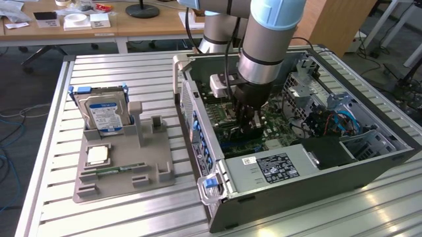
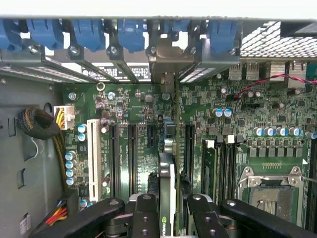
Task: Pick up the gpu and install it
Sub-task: 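Insert the gpu into the slot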
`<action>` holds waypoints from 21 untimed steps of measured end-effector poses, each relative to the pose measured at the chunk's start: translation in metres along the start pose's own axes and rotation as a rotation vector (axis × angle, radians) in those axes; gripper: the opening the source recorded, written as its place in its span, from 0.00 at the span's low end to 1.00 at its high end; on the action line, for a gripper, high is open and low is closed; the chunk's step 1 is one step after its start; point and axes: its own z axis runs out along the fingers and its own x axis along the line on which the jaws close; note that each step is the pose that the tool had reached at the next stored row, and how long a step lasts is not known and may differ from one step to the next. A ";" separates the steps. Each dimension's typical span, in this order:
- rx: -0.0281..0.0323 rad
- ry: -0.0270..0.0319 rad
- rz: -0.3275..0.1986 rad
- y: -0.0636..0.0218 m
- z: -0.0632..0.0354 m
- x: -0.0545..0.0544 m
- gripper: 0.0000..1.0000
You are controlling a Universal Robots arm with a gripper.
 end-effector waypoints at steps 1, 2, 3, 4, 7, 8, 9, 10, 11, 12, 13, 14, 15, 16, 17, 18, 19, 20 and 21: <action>0.0001 0.0000 0.000 0.0000 0.0000 0.000 0.26; 0.0001 0.0000 0.000 0.0000 0.0000 0.000 0.26; 0.0001 0.0000 0.000 0.0000 0.0001 0.000 0.26; 0.0001 0.0000 0.000 0.0000 0.0001 0.000 0.26; 0.0001 0.0001 0.000 0.0000 0.0003 0.000 0.26; 0.0002 0.0000 0.000 0.0000 0.0006 0.000 0.26; 0.0002 0.0000 0.000 0.0000 0.0010 0.000 0.26; 0.0005 -0.0006 0.000 0.0000 0.0015 0.000 0.26; 0.0005 -0.0006 0.000 0.0000 0.0016 0.000 0.26; 0.0004 -0.0005 0.000 0.0000 0.0015 0.000 0.26; 0.0003 -0.0003 0.000 0.0000 0.0015 0.000 0.26; 0.0003 -0.0003 0.000 0.0001 0.0015 0.000 0.26; 0.0003 -0.0002 0.000 0.0001 0.0014 0.000 0.26; 0.0002 -0.0002 0.000 0.0001 0.0014 0.000 0.26; 0.0002 -0.0002 0.000 0.0001 0.0014 0.000 0.26; 0.0002 -0.0002 0.000 0.0001 0.0014 0.000 0.26; 0.0002 -0.0002 0.000 0.0001 0.0014 0.000 0.26; 0.0002 -0.0002 0.000 0.0001 0.0014 0.000 0.26; 0.0002 -0.0002 0.000 0.0001 0.0014 0.000 0.26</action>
